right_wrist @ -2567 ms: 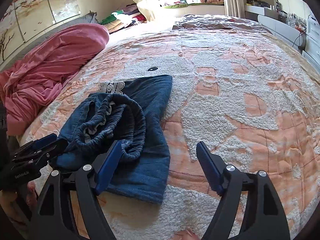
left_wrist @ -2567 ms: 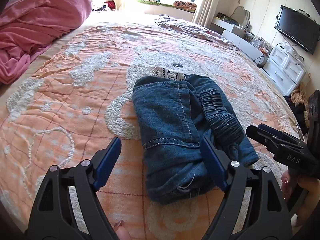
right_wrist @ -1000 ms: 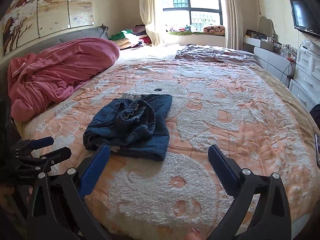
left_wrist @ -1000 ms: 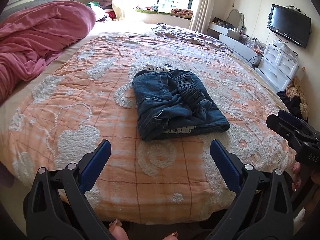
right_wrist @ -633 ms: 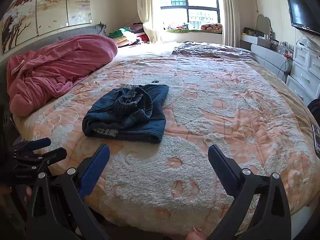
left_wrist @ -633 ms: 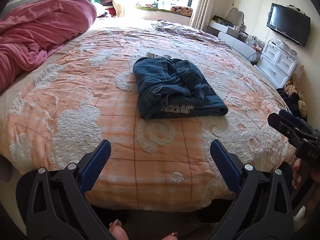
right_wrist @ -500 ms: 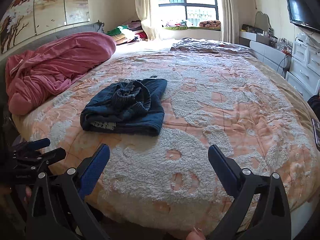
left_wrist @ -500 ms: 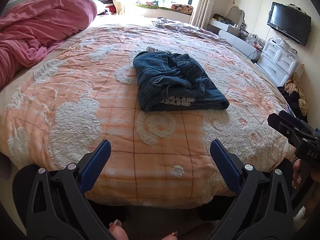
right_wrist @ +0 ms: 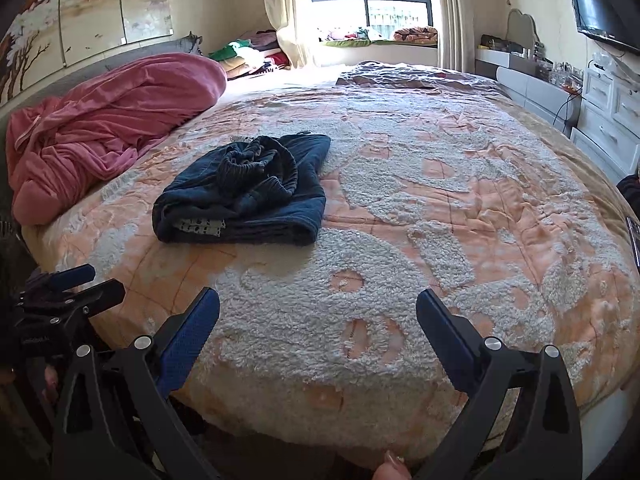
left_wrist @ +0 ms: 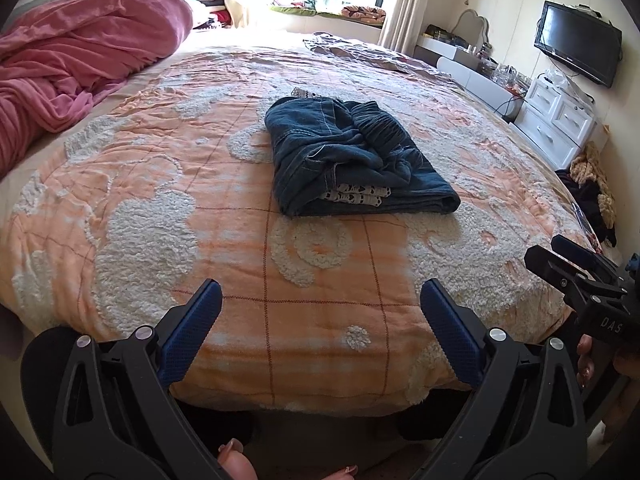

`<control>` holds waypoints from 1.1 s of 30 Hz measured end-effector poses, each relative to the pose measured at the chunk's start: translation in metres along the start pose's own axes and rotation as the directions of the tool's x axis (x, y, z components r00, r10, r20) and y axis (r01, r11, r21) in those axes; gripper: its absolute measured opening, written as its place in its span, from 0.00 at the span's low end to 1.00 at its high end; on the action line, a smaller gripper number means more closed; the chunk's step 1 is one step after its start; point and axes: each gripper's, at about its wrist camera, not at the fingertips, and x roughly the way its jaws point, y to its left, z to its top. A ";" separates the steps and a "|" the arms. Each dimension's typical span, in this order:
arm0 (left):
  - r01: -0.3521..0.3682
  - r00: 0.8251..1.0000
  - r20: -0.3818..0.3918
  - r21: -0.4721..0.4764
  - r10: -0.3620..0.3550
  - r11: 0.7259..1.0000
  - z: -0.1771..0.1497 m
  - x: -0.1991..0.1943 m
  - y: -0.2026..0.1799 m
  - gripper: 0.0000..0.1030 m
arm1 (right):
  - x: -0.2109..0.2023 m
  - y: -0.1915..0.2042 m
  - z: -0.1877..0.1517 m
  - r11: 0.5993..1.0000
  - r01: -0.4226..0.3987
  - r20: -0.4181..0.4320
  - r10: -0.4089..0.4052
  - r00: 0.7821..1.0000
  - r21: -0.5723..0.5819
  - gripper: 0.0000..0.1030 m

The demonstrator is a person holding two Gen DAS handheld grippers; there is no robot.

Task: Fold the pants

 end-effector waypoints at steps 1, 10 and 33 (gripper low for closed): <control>0.000 1.000 -0.001 0.003 0.000 1.000 0.000 0.000 -0.001 0.91 | 0.000 0.000 0.000 1.000 0.000 0.000 0.000 1.000 0.002 0.95; -0.020 1.000 -0.009 0.010 0.020 1.000 -0.001 0.000 -0.002 0.91 | -0.002 -0.004 -0.001 1.000 0.008 -0.004 -0.008 1.000 0.020 0.95; -0.020 1.000 -0.016 0.007 0.020 1.000 -0.002 0.000 -0.001 0.91 | 0.000 -0.003 -0.003 1.000 0.013 -0.019 -0.012 1.000 0.025 0.95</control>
